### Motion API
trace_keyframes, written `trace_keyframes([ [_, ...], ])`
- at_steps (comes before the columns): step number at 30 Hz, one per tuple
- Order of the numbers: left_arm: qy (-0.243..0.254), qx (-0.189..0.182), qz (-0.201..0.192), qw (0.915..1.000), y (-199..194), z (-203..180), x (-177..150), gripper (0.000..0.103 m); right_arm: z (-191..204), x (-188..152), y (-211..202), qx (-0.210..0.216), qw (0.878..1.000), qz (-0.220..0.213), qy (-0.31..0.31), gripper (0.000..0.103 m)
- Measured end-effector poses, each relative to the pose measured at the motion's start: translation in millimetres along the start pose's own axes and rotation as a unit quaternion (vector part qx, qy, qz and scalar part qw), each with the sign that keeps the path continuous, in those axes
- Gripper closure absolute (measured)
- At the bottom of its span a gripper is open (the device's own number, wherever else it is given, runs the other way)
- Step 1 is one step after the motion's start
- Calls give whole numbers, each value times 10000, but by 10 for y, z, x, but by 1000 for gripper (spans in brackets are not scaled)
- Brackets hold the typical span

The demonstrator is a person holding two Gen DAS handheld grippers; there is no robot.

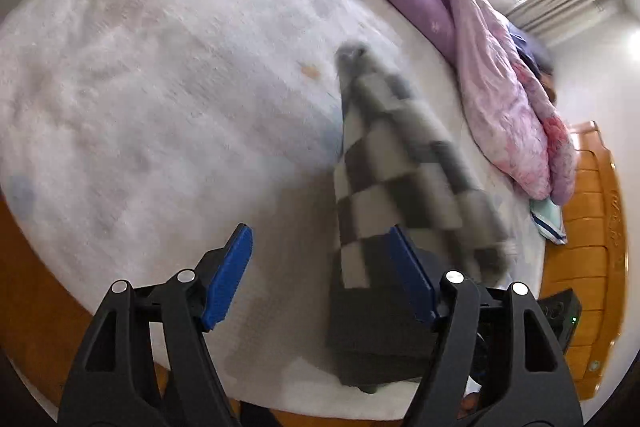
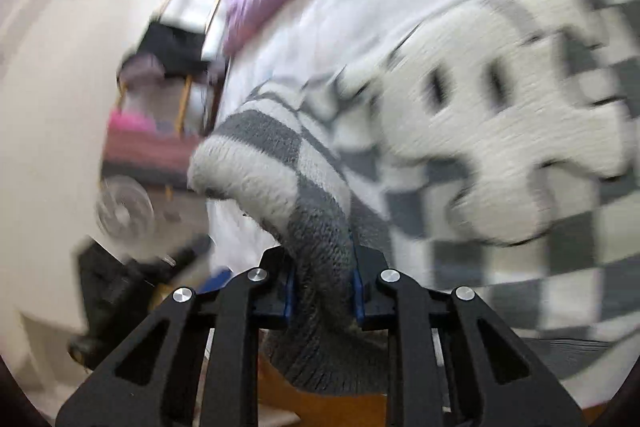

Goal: Fold large clothes
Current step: 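Grasp the cardigan hem with the left tool while the right tool grasps beside it, then lift the hem with both tools and fold it over onto the cardigan body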

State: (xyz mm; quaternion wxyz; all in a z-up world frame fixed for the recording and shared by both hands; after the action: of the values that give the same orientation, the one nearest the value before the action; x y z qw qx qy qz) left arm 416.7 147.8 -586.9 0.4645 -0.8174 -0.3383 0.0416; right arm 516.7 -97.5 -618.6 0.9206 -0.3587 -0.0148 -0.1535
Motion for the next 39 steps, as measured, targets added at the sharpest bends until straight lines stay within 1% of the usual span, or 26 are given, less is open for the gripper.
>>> trace_keyframes([
  [2, 35, -89, 89, 9999, 128, -185, -113, 31, -238, 132, -365, 54, 9993, -251, 259, 85],
  [4, 195, -253, 346, 9989, 353, -475, -345, 31, -487, 214, -730, 84, 9974, -515, 488, 85],
  [5, 255, -256, 418, 9985, 432, -561, -412, 31, -619, 245, -922, 49, 9960, -671, 593, 85],
  [8, 550, -306, 794, 9949, 765, -939, -794, 31, -1044, 277, -1378, -342, 9904, -1075, 801, 85],
  [10, 685, -277, 1037, 9919, 948, -1097, -1023, 31, -1468, 224, -1620, -640, 9841, -1197, 1144, 86],
  [12, 752, -266, 1245, 9890, 1109, -1210, -1217, 31, -1791, 147, -1690, -843, 9775, -1218, 1504, 86],
  [13, 813, -222, 1341, 9874, 1187, -1243, -1319, 30, -2050, 61, -1687, -979, 9722, -1151, 1789, 86],
  [15, 1071, -33, 1505, 9828, 1347, -1287, -1492, 30, -2383, -73, -1674, -1198, 9633, -1116, 2126, 86],
  [18, 1343, 265, 1746, 9751, 1573, -1293, -1695, 30, -2802, -222, -1649, -1292, 9504, -1002, 2644, 86],
  [19, 1420, 328, 1774, 9733, 1634, -1280, -1729, 30, -2863, -237, -1637, -1319, 9501, -954, 2662, 86],
  [21, 1539, 547, 1943, 9673, 1776, -1223, -1827, 30, -2829, -216, -1588, -1453, 9542, -887, 2459, 84],
  [22, 1566, 650, 2033, 9643, 1839, -1184, -1866, 30, -2786, -190, -1561, -1468, 9570, -787, 2374, 83],
  [23, 1600, 696, 2057, 9629, 1883, -1158, -1881, 30, -2727, -130, -1534, -1495, 9582, -735, 2324, 82],
  [25, 1649, 686, 2066, 9620, 1911, -1157, -1890, 30, -2654, -91, -1561, -1638, 9588, -619, 2237, 80],
  [26, 1638, 674, 2077, 9620, 1917, -1161, -1894, 30, -2643, -42, -1576, -1720, 9579, -598, 2221, 77],
  [28, 1571, 648, 2098, 9629, 1912, -1153, -1871, 30, -2571, 22, -1699, -2092, 9544, -519, 2064, 71],
  [29, 1557, 617, 2093, 9634, 1897, -1165, -1850, 30, -2529, 48, -1801, -2263, 9529, -522, 1951, 71],
  [30, 1538, 504, 2112, 9640, 1856, -1204, -1859, 30, -2464, 91, -1890, -2290, 9558, -545, 1760, 72],
  [31, 1545, 394, 2126, 9640, 1821, -1252, -1840, 30, -2423, 69, -1928, -2376, 9578, -563, 1518, 75],
  [32, 1573, 344, 2124, 9638, 1804, -1300, -1807, 30, -2278, 149, -1996, -2554, 9588, -647, 1060, 79],
  [33, 1630, 321, 2127, 9629, 1792, -1327, -1812, 30, -2183, 220, -2001, -2622, 9597, -662, 763, 82],
  [34, 1655, 232, 2171, 9617, 1792, -1364, -1826, 30, -2033, 338, -1956, -2644, 9614, -638, 405, 86],
  [36, 1614, 152, 2245, 9609, 1826, -1426, -1851, 30, -1839, 526, -1700, -2489, 9674, -464, -22, 88],
  [37, 1634, 152, 2278, 9598, 1850, -1447, -1856, 30, -1866, 541, -1540, -2626, 9644, -236, -192, 89],
  [38, 1676, 171, 2277, 9590, 1867, -1476, -1856, 30, -1899, 515, -1359, -2869, 9573, 54, -357, 90],
  [39, 1732, 218, 2256, 9584, 1877, -1511, -1831, 30, -2001, 494, -1205, -3173, 9466, 292, -487, 91],
])
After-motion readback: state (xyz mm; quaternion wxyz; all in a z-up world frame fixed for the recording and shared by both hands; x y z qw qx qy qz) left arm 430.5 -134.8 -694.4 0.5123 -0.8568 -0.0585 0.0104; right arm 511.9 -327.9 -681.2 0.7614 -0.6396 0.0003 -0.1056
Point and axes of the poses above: each gripper's, at about its wrist camera, not at the fingertips, and y roughly the way its jaws point, z to its left, x to its top, the point moved 9 cm from there along y, roughly the way its jaws point, and after that the axes turned 5 degrees about -x, right-handed, at the moved point
